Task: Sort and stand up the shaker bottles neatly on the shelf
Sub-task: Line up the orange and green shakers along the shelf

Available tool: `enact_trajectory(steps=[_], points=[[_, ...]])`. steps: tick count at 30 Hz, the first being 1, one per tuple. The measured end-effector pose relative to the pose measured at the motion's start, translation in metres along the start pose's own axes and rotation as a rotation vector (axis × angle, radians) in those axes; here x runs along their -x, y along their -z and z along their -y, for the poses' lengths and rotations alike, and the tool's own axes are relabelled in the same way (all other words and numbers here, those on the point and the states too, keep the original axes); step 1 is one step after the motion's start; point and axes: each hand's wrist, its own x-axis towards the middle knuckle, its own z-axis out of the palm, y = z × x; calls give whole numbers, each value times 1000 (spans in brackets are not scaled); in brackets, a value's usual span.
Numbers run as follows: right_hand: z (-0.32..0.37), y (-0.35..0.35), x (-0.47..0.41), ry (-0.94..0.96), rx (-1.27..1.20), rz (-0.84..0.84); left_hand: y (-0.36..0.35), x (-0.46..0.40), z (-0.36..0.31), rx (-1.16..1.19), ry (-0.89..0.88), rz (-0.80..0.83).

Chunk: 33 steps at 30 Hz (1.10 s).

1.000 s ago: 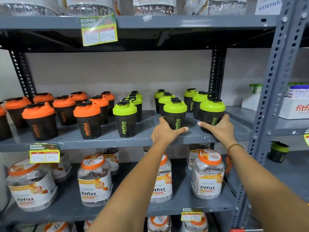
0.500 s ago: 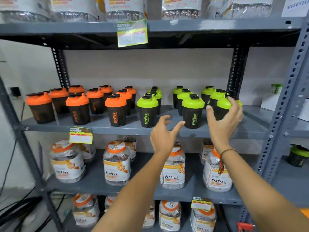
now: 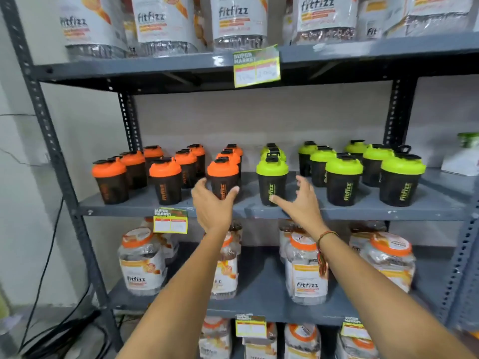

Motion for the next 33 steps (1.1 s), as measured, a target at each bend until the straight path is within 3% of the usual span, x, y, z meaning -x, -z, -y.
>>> enact_trajectory(steps=[4,7,13,33], points=[[-6,-24,-14,-154,56,-15,3,-30,22,-90,83,314],[-3,-35,-19,-178,98,-71,-3,-37,33,-171,61,426],[0,-44,-17,-160,215,-151,-15,-40,36,-276,20,388],[-9,-34,-19,-144,227,-134,-23,-33,40,-247,-1,273]])
